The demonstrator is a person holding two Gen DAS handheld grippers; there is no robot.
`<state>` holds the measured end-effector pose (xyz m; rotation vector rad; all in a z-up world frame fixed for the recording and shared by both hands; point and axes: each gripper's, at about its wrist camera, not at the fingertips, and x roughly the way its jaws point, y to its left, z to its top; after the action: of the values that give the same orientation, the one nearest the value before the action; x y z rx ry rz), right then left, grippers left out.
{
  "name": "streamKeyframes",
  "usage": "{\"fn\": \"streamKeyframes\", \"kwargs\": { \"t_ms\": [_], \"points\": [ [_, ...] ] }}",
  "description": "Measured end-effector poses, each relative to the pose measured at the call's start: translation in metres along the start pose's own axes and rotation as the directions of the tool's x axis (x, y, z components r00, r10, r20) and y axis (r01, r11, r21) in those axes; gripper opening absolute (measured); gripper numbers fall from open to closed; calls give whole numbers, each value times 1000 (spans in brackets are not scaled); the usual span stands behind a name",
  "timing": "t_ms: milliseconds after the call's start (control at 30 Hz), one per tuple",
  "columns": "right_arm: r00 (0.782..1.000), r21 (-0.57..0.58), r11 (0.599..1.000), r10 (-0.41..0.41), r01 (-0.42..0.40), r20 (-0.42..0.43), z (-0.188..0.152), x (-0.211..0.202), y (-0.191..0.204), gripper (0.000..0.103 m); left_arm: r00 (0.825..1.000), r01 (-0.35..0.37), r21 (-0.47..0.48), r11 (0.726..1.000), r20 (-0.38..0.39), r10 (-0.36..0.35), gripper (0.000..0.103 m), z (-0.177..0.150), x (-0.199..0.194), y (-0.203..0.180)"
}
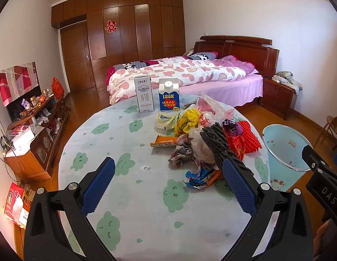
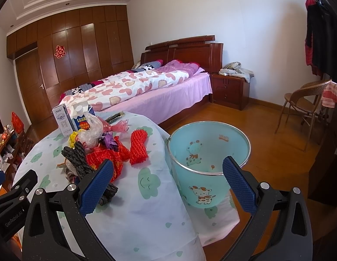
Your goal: Collect trash
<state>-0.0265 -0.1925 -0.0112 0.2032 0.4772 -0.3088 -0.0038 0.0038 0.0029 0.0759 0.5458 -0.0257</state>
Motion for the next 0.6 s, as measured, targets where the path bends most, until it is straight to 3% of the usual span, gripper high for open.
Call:
{"fn": "streamKeyframes", "kwargs": {
  "t_ms": [600],
  "points": [
    [1000,7,1000,2,-2,-6,0,1,0,98,1000,-1,1,1000,0,1,97,0,1,-1]
  ]
}}
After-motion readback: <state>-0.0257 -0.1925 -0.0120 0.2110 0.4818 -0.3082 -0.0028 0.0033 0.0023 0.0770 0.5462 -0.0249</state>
